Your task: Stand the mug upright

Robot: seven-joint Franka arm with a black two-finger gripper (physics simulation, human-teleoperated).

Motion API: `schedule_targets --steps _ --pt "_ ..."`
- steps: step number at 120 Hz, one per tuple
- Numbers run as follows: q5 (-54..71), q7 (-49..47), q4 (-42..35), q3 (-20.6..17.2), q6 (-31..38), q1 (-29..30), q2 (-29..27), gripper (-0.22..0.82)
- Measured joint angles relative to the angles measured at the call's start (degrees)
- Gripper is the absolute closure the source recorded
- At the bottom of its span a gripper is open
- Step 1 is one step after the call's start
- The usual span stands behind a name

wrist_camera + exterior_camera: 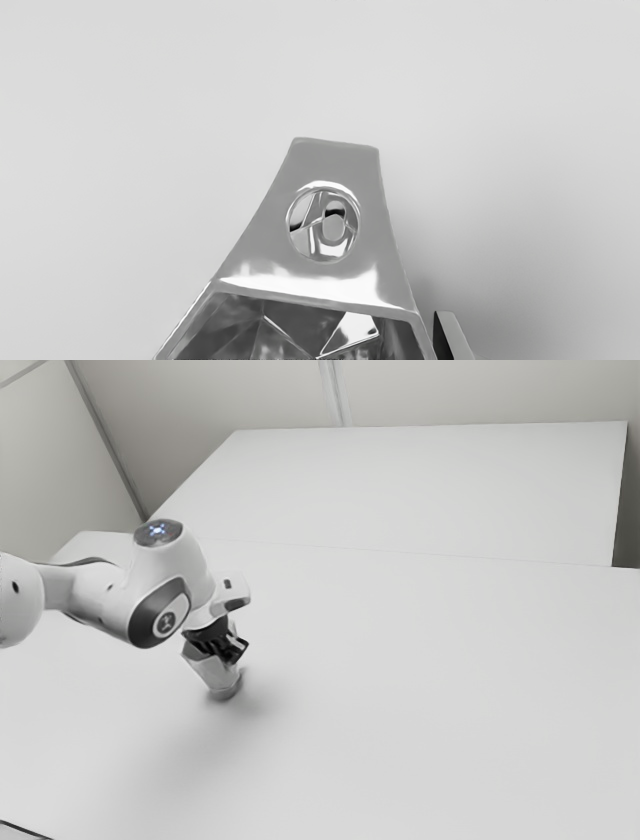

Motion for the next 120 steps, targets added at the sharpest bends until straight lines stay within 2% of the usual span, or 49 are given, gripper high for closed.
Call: schedule_targets --steps 30,53,80,100,120 --pt "0.0 -4.6 0.0 -0.1 2.2 0.1 2.0 0.77" --pt "-1.0 -6.1 0.0 0.0 2.5 -0.1 1.7 0.53" --pt "-1.2 -7.1 0.6 0.0 2.2 -0.1 0.0 0.30" --pt "-1.5 -7.5 1.6 0.0 1.2 -0.1 -1.7 0.18" --pt "-3.3 -7.9 5.1 0.0 -3.8 -0.1 -2.7 0.09"
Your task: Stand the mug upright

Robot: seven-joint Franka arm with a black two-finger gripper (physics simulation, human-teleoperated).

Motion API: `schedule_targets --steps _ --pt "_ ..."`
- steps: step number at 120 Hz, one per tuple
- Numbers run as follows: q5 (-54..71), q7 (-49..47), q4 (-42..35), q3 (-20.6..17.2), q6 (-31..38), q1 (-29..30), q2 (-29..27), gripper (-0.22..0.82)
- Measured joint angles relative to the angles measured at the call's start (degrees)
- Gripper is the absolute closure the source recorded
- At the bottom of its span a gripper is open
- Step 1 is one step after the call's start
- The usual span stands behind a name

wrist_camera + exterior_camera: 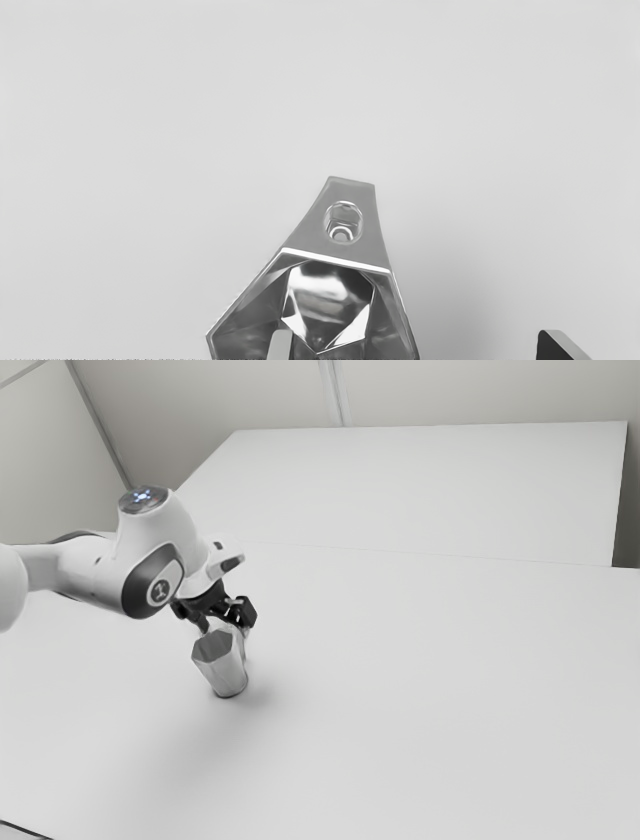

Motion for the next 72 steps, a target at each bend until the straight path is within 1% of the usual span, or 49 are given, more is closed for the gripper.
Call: schedule_targets --steps 8,29,47,72 --pt "-1.4 -0.1 3.0 0.0 -3.6 -0.2 0.0 0.06" --pt "-4.2 -0.4 12.8 -0.4 -15.5 -0.4 1.2 0.03" --pt "-4.8 -0.6 23.5 -1.6 -25.8 -0.7 3.1 0.01" --pt "-5.0 -0.9 34.5 -1.9 -37.7 -0.6 5.2 0.01"
